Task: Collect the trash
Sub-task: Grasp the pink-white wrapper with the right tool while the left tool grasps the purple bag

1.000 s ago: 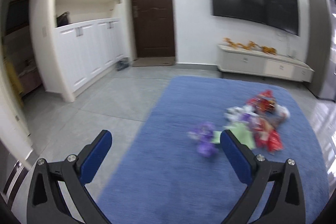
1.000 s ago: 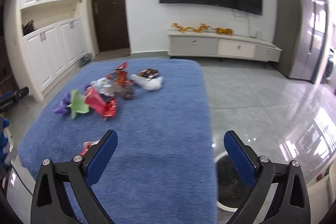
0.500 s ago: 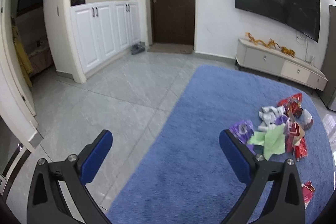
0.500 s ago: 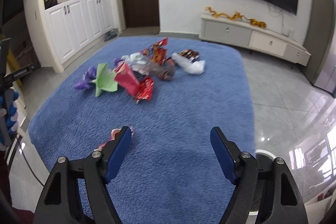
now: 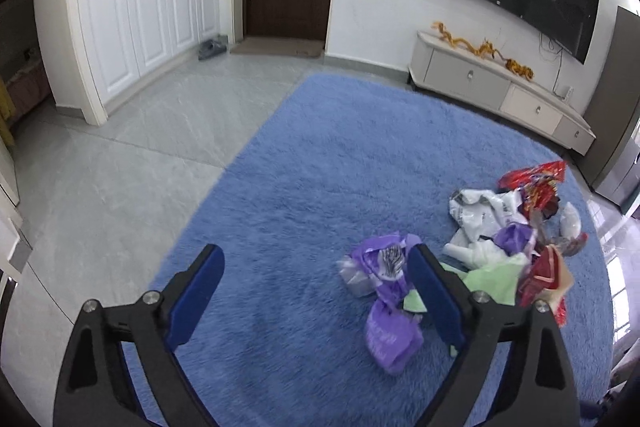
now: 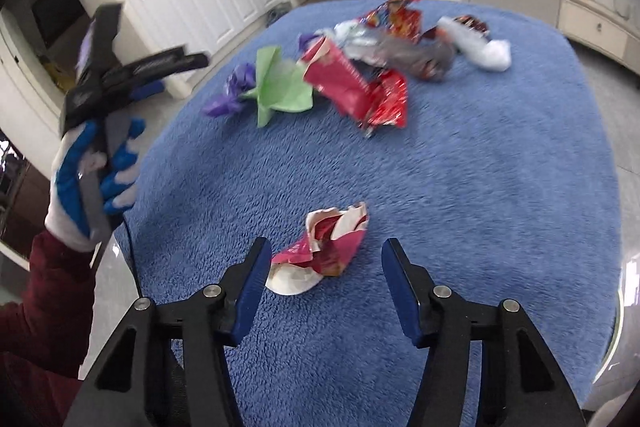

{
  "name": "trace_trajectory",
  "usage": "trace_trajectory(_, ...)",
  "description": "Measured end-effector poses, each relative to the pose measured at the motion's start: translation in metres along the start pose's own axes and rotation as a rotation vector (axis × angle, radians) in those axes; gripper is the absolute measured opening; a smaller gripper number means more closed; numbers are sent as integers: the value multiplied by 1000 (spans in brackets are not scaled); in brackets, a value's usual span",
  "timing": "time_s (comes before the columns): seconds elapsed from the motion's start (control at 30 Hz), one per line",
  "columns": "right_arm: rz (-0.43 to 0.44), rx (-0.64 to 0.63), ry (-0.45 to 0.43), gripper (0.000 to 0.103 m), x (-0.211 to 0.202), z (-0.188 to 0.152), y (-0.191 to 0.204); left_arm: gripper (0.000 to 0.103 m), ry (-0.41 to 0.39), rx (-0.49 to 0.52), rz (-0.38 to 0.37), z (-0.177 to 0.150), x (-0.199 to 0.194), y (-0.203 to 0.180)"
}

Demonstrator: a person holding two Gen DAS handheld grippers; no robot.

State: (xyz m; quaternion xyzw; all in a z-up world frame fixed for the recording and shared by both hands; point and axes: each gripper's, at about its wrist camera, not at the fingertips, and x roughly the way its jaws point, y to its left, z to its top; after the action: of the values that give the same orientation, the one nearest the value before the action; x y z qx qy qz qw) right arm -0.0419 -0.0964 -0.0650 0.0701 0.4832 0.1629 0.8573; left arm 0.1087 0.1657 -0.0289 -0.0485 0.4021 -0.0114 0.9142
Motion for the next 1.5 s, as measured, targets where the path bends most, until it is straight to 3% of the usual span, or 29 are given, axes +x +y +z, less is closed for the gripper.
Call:
trace_trajectory(0.1, 21, 12, 30, 47, 11, 1, -1, 84, 49, -6, -18, -2, 20, -3)
trace_trajectory(0.27, 42, 39, 51, 31, 21, 1, -8, 73, 63, -10, -61, 0, 26, -4)
trace_trajectory(0.4, 53, 41, 43, 30, 21, -1, -11, 72, 86, -2, -132, -3, 27, -12)
trace_trajectory(0.67, 54, 32, 33, 29, 19, -3, -9, 71, 126, -1, -178, -9, 37, -26)
trace_trajectory(0.73, 54, 29, 30, 28, 17, -4, -8, 58, 133, -2, -196, -10, 38, -26)
trace_trajectory(0.8, 58, 23, 27, 27, 15, -5, -8, 38, 143, -1, -218, -13, 38, -27)
trace_trajectory(0.87, 61, 19, 23, 26, 15, -5, -7, 35, 134, 12, -216, -14, 34, -28)
trace_trajectory(1.27, 70, 22, -57, 24, -11, -7, -14, 34, 42, -21, -245, 1, -24, -17)
trace_trajectory(1.4, 63, 41, -108, 24, -25, -8, -24, 34, 2, 49, -242, 5, -55, -40)
trace_trajectory(1.5, 47, 75, -153, 23, -40, -9, -40, 34, -26, 119, -280, 6, -79, -70)
